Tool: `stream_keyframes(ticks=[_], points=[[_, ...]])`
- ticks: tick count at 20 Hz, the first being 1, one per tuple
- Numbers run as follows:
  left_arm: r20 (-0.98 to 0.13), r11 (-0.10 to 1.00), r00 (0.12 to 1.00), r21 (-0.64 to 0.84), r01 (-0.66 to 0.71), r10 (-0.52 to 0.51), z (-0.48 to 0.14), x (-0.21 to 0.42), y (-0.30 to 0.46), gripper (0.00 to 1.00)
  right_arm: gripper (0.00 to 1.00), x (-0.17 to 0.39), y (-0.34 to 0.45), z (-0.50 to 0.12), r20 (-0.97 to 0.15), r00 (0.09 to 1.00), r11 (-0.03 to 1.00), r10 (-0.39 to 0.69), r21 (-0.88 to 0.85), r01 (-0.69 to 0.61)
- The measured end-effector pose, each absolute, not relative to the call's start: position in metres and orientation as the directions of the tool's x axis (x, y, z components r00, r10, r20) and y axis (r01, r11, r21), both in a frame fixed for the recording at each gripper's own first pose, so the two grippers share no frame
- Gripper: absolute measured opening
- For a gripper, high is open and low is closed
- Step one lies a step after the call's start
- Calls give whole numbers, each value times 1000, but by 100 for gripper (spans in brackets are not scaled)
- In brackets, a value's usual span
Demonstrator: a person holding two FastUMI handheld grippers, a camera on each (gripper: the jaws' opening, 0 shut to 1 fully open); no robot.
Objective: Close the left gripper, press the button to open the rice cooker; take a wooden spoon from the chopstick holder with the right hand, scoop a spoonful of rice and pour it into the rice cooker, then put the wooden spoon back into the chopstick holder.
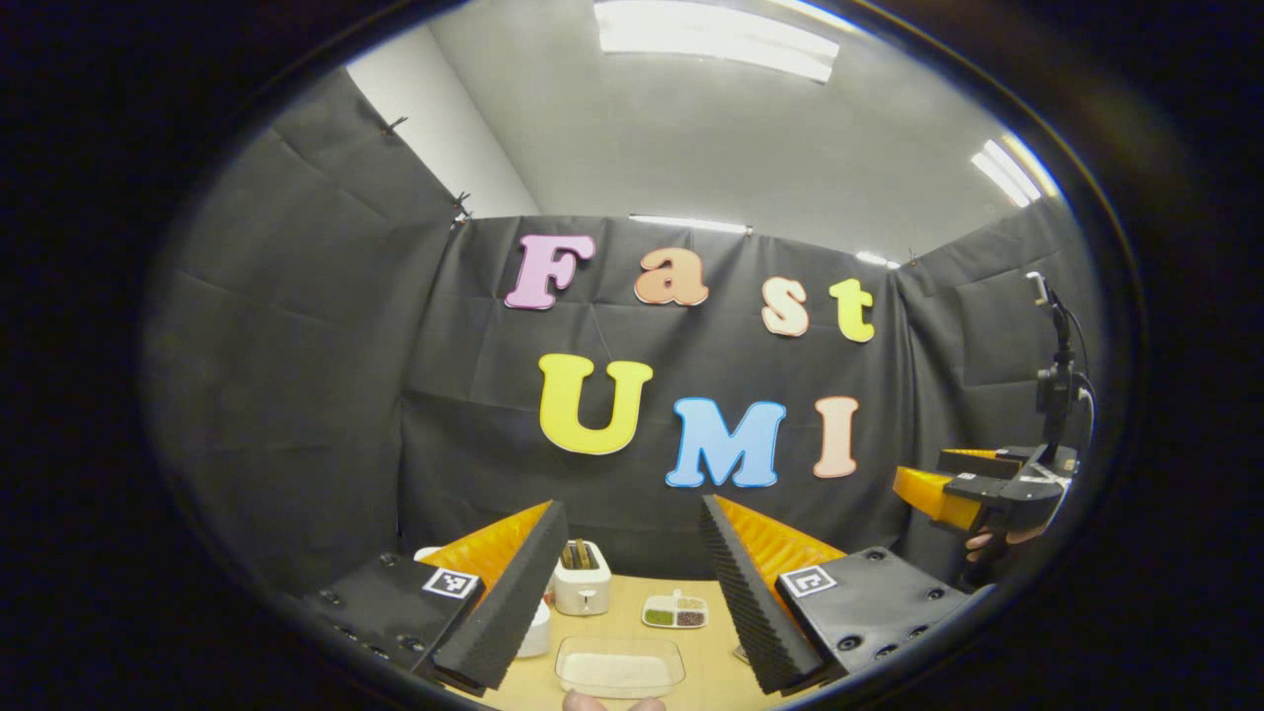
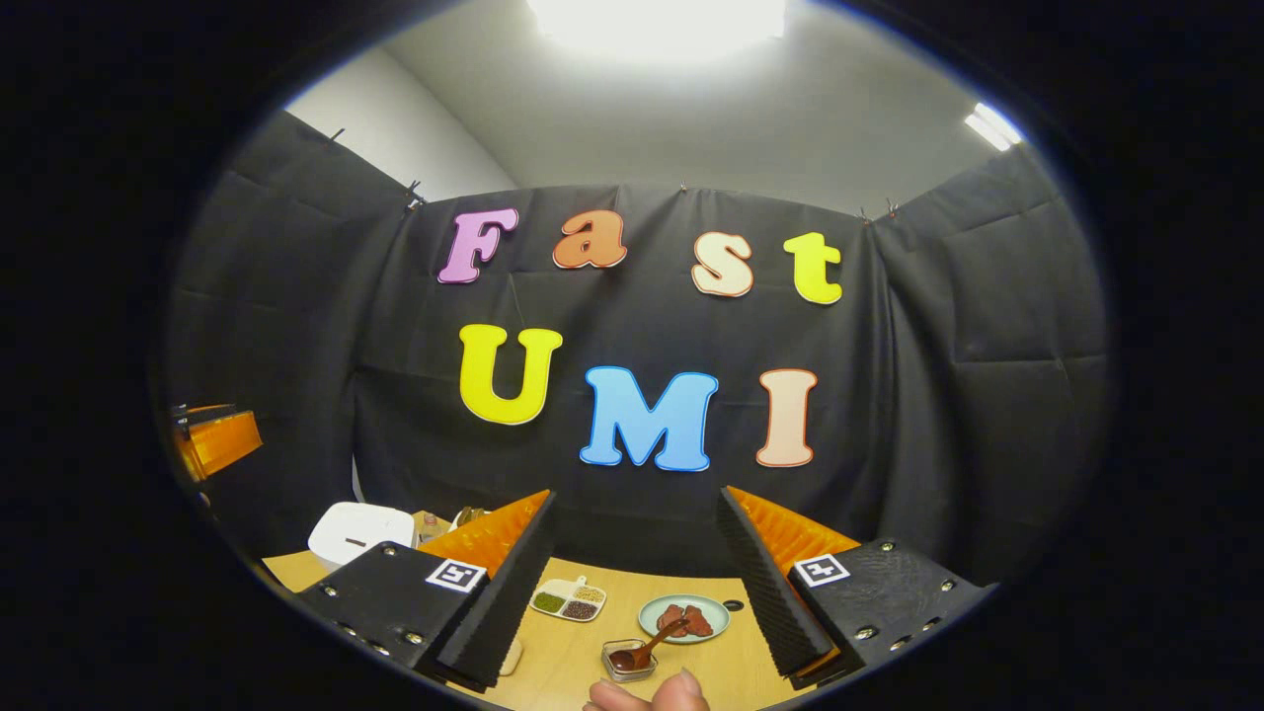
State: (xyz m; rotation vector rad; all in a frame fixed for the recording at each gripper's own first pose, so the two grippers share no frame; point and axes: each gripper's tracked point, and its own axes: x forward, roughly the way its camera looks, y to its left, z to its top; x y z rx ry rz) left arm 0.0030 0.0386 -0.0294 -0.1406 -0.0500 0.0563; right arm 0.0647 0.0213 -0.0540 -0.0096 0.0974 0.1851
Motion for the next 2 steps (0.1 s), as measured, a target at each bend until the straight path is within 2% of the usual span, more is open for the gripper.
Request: stream_keyframes(ticks=[2], points=[[63, 990, 997, -137, -27, 36, -26, 7, 30, 92, 98, 64, 14, -45, -90, 983, 987, 163, 3, -164]])
